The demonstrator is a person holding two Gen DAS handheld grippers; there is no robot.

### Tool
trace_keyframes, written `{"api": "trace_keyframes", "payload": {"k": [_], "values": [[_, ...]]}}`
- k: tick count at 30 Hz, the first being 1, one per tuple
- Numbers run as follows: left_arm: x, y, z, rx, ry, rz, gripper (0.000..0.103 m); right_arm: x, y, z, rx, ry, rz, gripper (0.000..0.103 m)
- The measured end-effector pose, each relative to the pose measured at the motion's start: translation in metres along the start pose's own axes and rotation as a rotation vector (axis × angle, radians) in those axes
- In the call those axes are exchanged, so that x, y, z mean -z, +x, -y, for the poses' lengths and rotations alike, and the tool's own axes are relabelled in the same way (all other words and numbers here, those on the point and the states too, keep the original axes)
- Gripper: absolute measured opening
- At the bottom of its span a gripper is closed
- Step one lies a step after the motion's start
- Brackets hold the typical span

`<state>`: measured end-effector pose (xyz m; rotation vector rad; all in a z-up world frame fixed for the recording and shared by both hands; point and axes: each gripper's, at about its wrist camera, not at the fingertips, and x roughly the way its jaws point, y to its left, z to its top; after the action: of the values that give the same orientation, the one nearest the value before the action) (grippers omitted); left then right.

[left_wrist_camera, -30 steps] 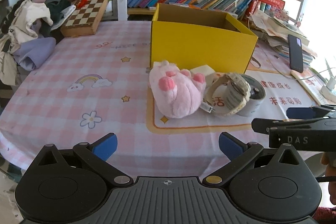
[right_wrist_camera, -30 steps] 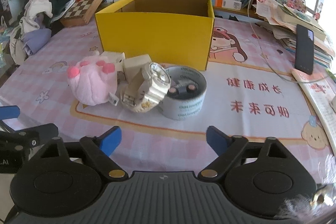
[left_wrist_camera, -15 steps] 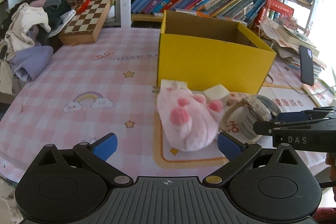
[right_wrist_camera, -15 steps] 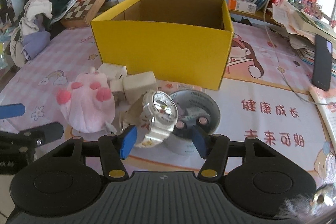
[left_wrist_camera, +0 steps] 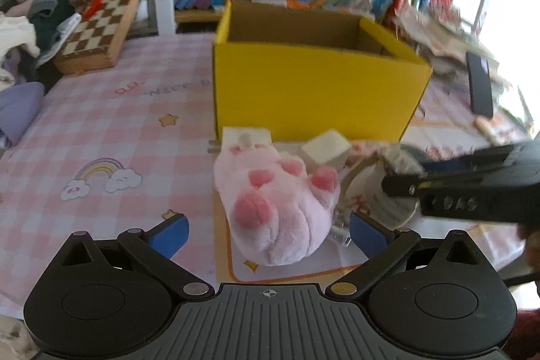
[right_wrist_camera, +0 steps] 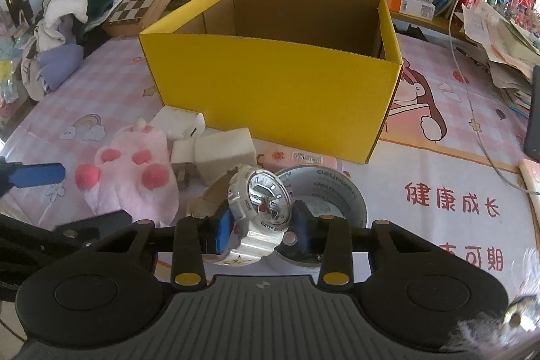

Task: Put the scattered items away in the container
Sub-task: 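Grasp the pink plush toy with the left tool while the right tool lifts the watch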

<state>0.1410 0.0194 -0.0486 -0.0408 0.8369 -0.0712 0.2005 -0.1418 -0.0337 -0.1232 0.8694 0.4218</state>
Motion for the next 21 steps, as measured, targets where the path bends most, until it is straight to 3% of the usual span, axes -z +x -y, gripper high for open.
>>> {"api": "trace_keyframes", "payload": {"k": [3,14,17,18,21], "values": [[-0.002,0.009,0.005,-0.008,0.037,-0.033,0.101,-0.002,0.000,0.002,-0.009,-0.003,0.000,0.035],[-0.008,0.027,0.020,-0.056,0.154,-0.017,0.099,-0.007,-0.003,0.008,-0.036,-0.009,0.003,0.034],[-0.007,0.031,0.020,-0.058,0.163,-0.025,0.089,-0.007,-0.004,0.011,-0.031,-0.002,0.007,0.034],[-0.007,0.031,0.018,-0.049,0.155,-0.029,0.079,-0.007,-0.005,0.012,-0.030,0.001,0.008,0.034],[-0.007,0.027,0.011,-0.036,0.114,-0.022,0.072,-0.009,-0.006,0.015,-0.029,0.014,0.014,0.033]]}}
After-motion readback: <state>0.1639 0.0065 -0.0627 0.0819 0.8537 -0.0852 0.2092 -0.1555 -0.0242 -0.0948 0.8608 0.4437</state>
